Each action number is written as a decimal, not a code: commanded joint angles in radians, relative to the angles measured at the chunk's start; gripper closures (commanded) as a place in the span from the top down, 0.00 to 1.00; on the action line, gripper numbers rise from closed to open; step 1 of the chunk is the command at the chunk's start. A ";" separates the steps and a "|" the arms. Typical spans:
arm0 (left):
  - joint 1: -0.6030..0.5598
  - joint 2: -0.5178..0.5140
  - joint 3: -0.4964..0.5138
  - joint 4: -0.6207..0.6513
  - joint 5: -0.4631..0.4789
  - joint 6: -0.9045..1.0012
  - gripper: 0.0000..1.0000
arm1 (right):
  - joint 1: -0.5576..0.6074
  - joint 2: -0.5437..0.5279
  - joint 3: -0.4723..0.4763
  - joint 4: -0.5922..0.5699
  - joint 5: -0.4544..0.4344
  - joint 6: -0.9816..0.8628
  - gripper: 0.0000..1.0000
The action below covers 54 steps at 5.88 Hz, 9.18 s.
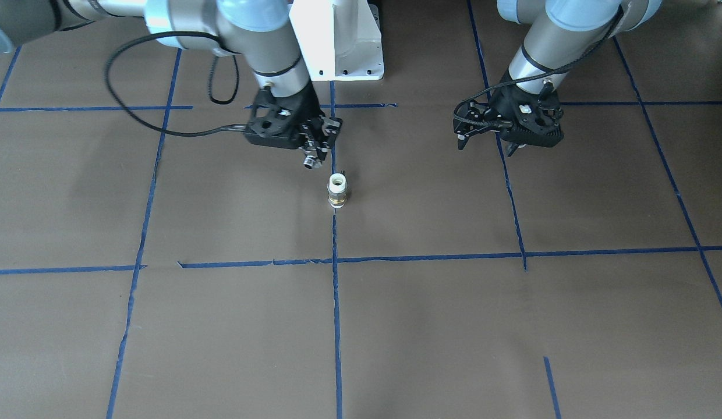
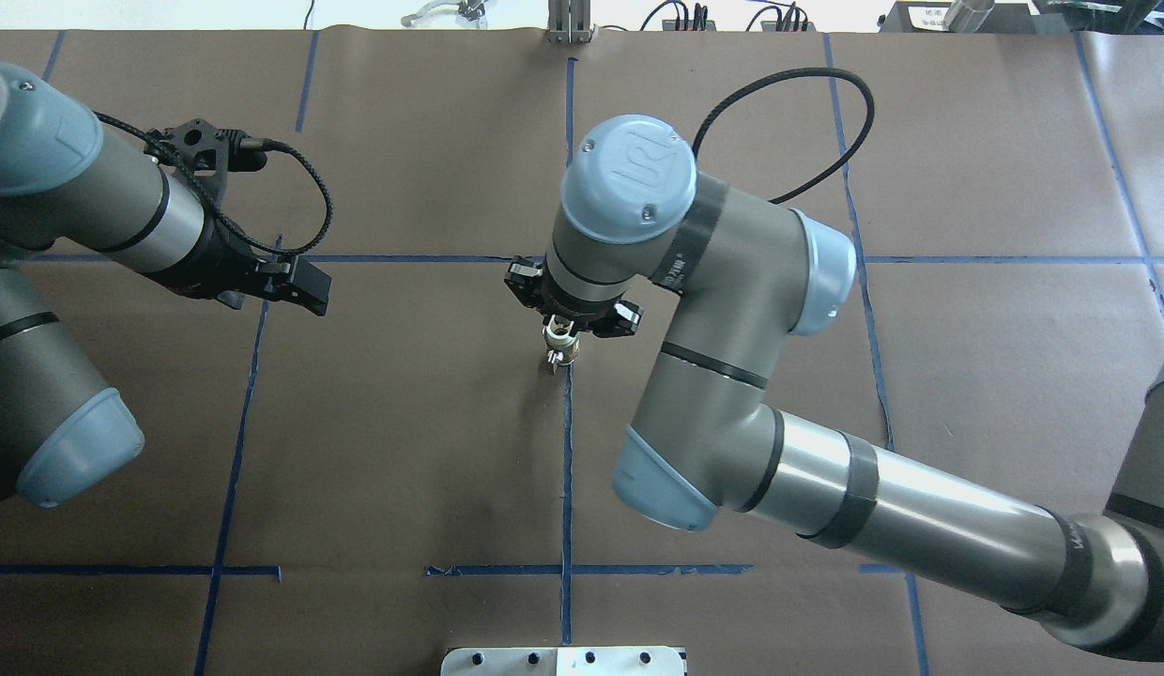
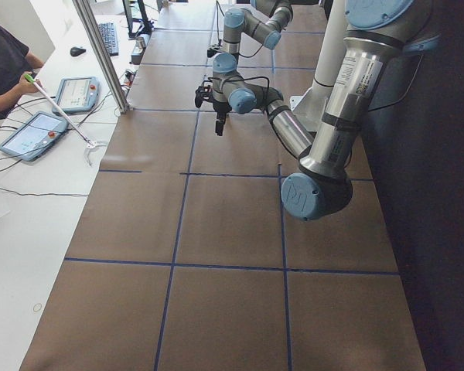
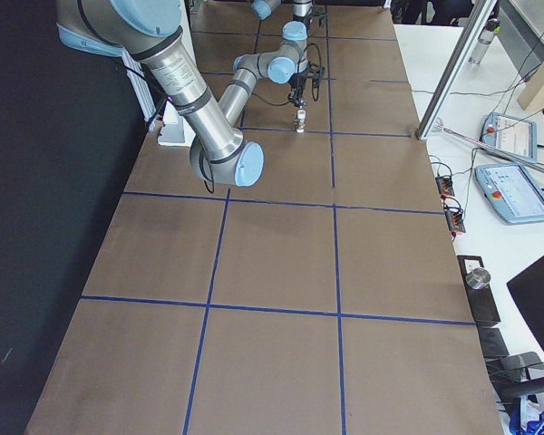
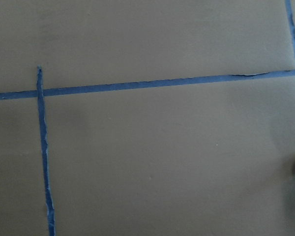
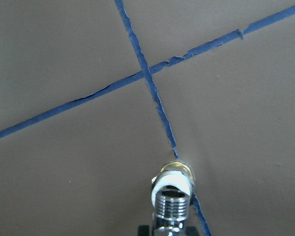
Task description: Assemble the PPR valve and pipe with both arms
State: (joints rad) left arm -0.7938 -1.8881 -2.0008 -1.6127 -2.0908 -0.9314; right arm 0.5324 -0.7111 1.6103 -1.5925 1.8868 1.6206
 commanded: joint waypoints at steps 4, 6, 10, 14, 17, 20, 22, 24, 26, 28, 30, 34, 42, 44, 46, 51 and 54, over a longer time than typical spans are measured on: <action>-0.001 0.011 0.000 -0.004 0.000 0.000 1.00 | -0.014 0.041 -0.063 -0.084 -0.011 0.024 0.00; -0.001 0.011 -0.001 -0.004 0.000 0.000 1.00 | -0.014 0.041 -0.066 -0.084 -0.011 0.024 0.00; -0.001 0.012 -0.012 -0.004 0.000 -0.009 1.00 | -0.014 0.039 -0.070 -0.081 -0.012 0.018 0.00; -0.001 0.012 -0.024 -0.004 0.000 -0.013 1.00 | -0.014 0.041 -0.073 -0.080 -0.012 0.012 0.00; -0.001 0.014 -0.030 -0.004 0.000 -0.015 1.00 | -0.012 0.042 -0.075 -0.078 -0.012 0.010 0.00; -0.001 0.012 -0.036 -0.003 -0.002 -0.017 1.00 | -0.012 0.044 -0.072 -0.078 -0.012 0.010 0.00; -0.001 0.012 -0.041 -0.003 -0.003 -0.017 1.00 | -0.012 0.041 -0.073 -0.078 -0.012 0.010 0.00; -0.001 0.012 -0.041 -0.003 -0.003 -0.017 1.00 | -0.012 0.039 -0.075 -0.076 -0.012 0.010 0.00; -0.001 0.012 -0.041 -0.003 -0.005 -0.017 1.00 | -0.012 0.041 -0.082 -0.069 -0.012 0.010 0.00; -0.001 0.012 -0.041 -0.003 -0.005 -0.017 1.00 | -0.012 0.041 -0.089 -0.067 -0.012 0.009 0.05; -0.001 0.012 -0.042 -0.003 -0.006 -0.017 1.00 | -0.012 0.039 -0.090 -0.067 -0.012 0.009 0.84; -0.001 0.012 -0.047 -0.003 -0.006 -0.015 1.00 | -0.006 0.023 -0.017 -0.067 -0.012 0.007 1.00; -0.247 0.193 -0.023 -0.018 -0.125 0.445 1.00 | 0.637 -0.812 0.432 -0.060 0.305 -1.008 1.00; -0.469 0.230 0.135 -0.016 -0.239 0.823 1.00 | 0.863 -0.849 0.248 -0.064 0.394 -1.427 1.00; -0.714 0.238 0.328 0.006 -0.241 1.166 1.00 | 1.012 -0.823 0.000 -0.060 0.433 -1.775 1.00; -0.811 0.236 0.330 0.413 -0.342 1.218 1.00 | 1.049 -0.850 -0.026 -0.055 0.500 -1.778 1.00; -0.809 0.267 0.327 0.402 -0.339 1.231 1.00 | 1.031 -0.866 -0.012 -0.053 0.494 -1.771 1.00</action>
State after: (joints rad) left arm -1.6032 -1.6314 -1.6708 -1.2115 -2.4325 0.2966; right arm 1.5680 -1.5745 1.5925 -1.6471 2.3819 -0.1511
